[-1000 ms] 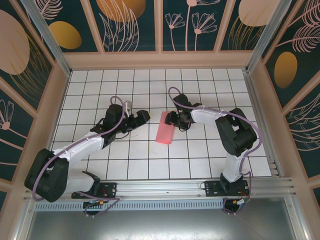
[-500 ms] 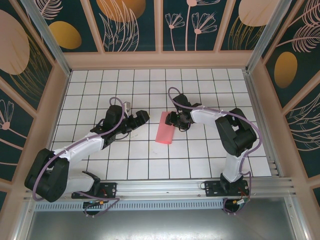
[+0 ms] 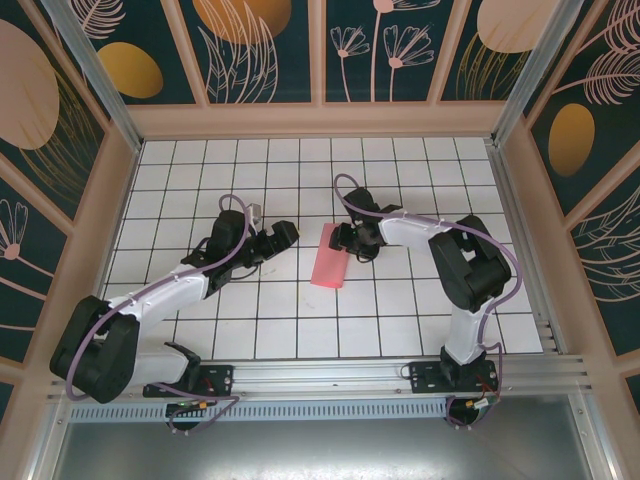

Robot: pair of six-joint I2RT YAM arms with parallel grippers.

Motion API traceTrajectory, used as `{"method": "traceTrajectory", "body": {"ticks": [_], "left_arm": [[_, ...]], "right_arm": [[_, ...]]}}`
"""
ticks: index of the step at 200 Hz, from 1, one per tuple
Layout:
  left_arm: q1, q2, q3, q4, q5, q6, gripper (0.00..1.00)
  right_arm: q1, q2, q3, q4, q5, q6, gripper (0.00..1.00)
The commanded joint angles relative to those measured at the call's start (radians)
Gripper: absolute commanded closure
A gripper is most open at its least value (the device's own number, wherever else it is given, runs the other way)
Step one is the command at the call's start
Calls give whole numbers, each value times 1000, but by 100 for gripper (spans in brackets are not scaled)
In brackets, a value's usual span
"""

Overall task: Fold a paper plane with a square sheet of paper (pick it up from the middle)
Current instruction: Fold the square sheet of paper in half at the center of the table, then hold the square sheet of paper at the center of the table.

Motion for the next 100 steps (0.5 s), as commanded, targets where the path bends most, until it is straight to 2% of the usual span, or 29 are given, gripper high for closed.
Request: {"method": "traceTrajectory", "body": {"ticks": [1,19,47,55,83,100], "left_arm": [[-3,11,10,9,-7,14,5],[-3,35,11,45,30,3,9],[-2,78,35,42,37,0,25],[-3,91,42,53,43,-4,32],[-4,162,77,90,73,-22,69],[-4,222,109,118,104,-32,86]], "right_arm": [[-2,75,-24,-91,85,-24,39],[0,76,-28,-88,83,-20,39],[1,87,-35,-87,92,-7,39],[0,91,-35,-86,91,-7,39],[2,96,-34,-96,99,-3,39],[2,93,-35,-99,105,-5,39]]}}
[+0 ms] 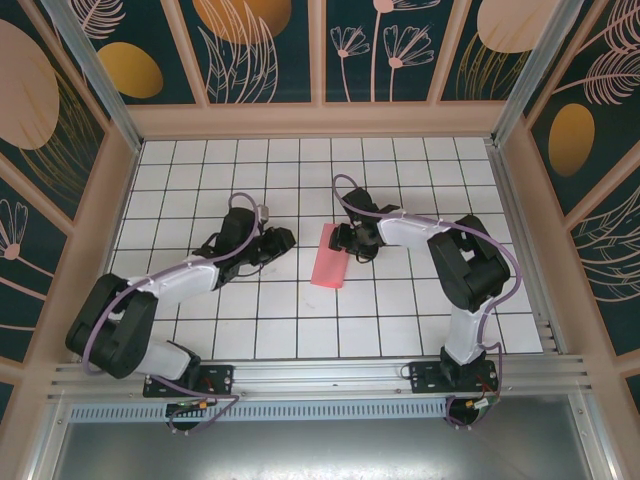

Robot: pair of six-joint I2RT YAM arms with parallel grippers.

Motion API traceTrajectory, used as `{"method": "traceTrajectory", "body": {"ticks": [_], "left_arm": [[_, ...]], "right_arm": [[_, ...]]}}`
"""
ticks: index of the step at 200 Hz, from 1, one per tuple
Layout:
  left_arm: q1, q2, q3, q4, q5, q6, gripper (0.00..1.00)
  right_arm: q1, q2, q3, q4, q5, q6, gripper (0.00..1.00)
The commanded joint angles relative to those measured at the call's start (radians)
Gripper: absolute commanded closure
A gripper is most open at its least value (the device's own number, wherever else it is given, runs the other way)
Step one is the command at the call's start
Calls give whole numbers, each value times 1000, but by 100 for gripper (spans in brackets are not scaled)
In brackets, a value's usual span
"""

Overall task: Fold a paper plane with a square sheet of paper (pick it up from the middle)
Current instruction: Hold the square sheet of paper at the center of the table.

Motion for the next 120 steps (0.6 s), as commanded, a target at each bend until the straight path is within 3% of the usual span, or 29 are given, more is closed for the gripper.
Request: {"method": "traceTrajectory", "body": {"ticks": [1,19,72,120], "left_arm": [[-5,70,62,72,56,-11,87],[-13,135,108,87,84,-13,100],[-58,332,244,45,125,-3,100],[-73,410,277,45,153,10,100]], "right_arm": [[-5,88,-39,-95,89,-2,39],[-4,87,-46,-89,84,-4,39],[-4,90,-52,-82,82,-7,39],[-4,94,-60,-76,76,-7,39]]}}
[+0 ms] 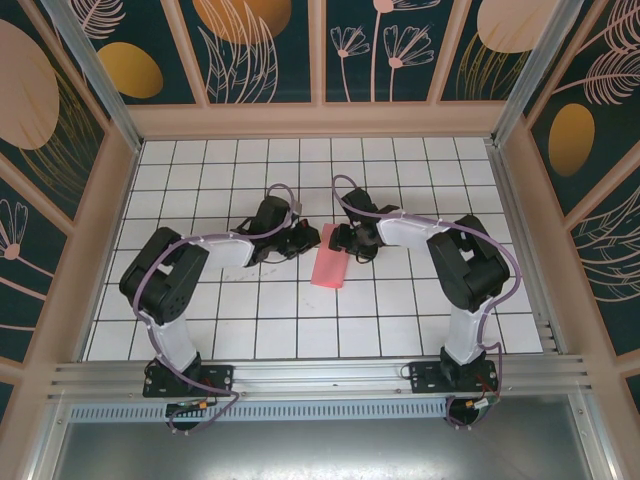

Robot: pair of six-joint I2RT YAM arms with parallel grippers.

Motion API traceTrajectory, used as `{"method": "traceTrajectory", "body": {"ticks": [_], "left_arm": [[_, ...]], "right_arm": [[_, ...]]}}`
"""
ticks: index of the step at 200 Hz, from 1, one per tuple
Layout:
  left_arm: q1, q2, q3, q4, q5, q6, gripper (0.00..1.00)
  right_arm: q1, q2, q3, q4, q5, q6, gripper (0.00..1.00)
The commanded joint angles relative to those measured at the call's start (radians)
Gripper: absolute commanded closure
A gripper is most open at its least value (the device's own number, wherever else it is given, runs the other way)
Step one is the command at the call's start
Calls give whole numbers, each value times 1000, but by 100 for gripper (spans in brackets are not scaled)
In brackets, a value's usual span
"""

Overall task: Fold a paper plane with a square sheet of paper (pick it up from the middle)
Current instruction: Hold the square sheet of paper at the center of the table.

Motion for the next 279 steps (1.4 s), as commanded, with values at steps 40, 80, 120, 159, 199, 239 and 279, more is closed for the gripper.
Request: {"method": "traceTrajectory", "body": {"ticks": [40,80,120,159,199,239,279], "left_arm": [[-7,79,46,-1,57,28,100],[-26,116,101,-97,21,75,100],[-30,123,111,-149,-19,94,100],[-31,159,120,-144,-4,104,100],[-32,178,99,-156,-30,103,100],[-32,174,78,-152,-42,106,100],[-34,181,78,-141,-34,107,100]], "right_arm": [[-8,95,-67,-65,59,-1,39],[-7,95,-66,-63,52,-1,39],[-6,99,-62,-63,51,-1,39],[-4,103,-65,-58,47,-1,39],[-3,92,-57,-66,50,3,39],[-2,35,-10,-62,38,6,37],[-20,-117,7,-31,48,11,29]]}}
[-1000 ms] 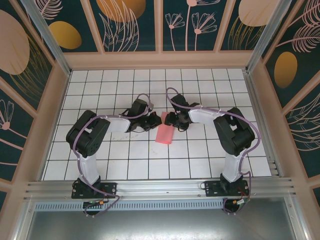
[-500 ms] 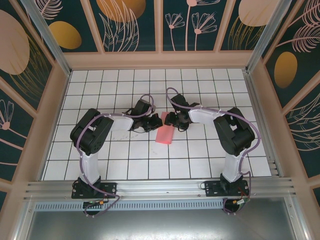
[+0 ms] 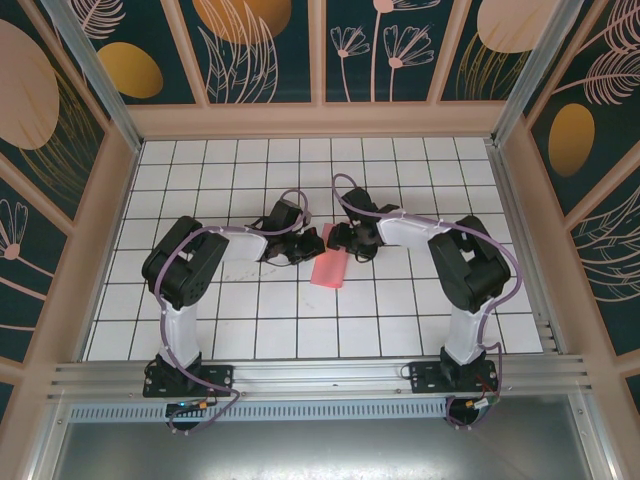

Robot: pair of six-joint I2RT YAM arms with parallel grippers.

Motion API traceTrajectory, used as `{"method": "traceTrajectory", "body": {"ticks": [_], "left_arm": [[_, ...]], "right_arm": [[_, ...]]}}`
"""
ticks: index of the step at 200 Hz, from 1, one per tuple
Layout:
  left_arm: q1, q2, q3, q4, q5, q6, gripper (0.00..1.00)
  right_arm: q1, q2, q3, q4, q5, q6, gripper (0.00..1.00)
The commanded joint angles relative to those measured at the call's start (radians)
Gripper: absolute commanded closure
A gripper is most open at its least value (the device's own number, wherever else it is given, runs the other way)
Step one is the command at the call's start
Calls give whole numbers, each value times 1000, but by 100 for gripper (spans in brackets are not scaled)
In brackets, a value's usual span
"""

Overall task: Fold a paper plane with a square sheet of paper (pick it up from the middle)
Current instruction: Hold the square sheet of paper at the center of the table, then fold the square sheet of paper in half at the center of the table.

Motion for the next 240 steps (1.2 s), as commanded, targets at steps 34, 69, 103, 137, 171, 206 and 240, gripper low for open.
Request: {"method": "traceTrajectory", "body": {"ticks": [34,69,103,137,171,206,240], "left_arm": [[-9,31,-23,-34,-31,27,100],[-9,34,-23,-34,-30,32,100],[-9,36,-23,-37,-35,35,100],[-9,39,-23,-37,-29,37,100],[-9,37,-24,-40,-30,40,100],[-9,37,-24,-40,-28,40,100],[-10,41,-23,-40,-26,39,100]], "right_arm": [[-51,-273,-149,162,-50,57,34],[-51,-363,-342,481,-301,170,84],[-51,-314,-391,557,-371,207,100],[-51,-253,-393,594,-400,207,100],[-80,-206,-386,567,-371,190,100],[-98,-186,-422,589,-372,172,100],[-116,-172,-453,602,-386,143,100]]}}
